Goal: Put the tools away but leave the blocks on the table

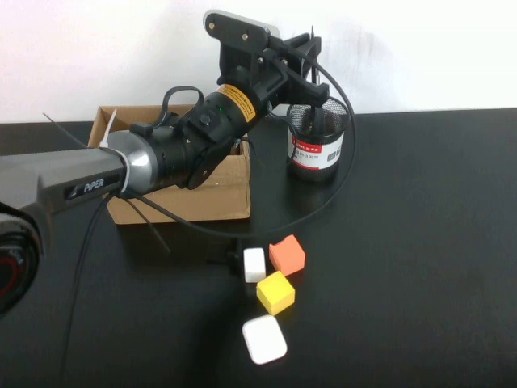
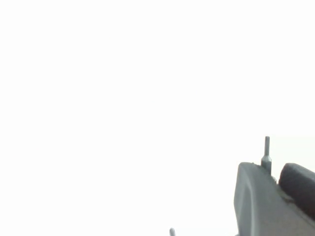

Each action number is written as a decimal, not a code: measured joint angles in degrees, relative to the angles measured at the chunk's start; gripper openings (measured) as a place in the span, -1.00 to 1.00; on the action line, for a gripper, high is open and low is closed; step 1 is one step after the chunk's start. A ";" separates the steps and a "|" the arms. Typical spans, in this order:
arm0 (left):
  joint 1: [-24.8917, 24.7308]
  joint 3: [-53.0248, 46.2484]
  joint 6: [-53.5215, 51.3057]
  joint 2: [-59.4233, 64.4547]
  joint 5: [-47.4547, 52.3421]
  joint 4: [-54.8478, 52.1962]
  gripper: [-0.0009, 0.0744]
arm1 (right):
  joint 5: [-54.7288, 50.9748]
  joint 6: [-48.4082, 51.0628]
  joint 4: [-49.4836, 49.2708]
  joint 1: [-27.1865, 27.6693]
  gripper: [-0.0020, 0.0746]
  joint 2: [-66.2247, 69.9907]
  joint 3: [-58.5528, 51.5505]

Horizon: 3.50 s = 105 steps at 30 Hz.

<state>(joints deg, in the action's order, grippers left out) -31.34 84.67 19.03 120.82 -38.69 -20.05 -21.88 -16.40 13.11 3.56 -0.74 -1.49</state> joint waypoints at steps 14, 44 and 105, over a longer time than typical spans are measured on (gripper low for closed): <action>0.00 0.54 -0.53 1.02 2.40 0.00 -0.43 | 0.00 0.00 0.00 0.00 -0.97 0.00 0.00; 0.00 -39.90 12.62 -55.14 38.69 -21.69 -0.98 | 0.00 0.00 0.00 0.00 -0.97 0.00 0.00; 24.82 -80.73 -19.62 -114.31 39.79 16.87 -0.98 | 0.00 0.00 0.00 0.00 -0.97 0.00 0.00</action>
<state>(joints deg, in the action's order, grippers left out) -6.52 3.94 -0.59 6.51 1.10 -3.18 -21.88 -16.40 13.11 3.56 -0.74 -1.49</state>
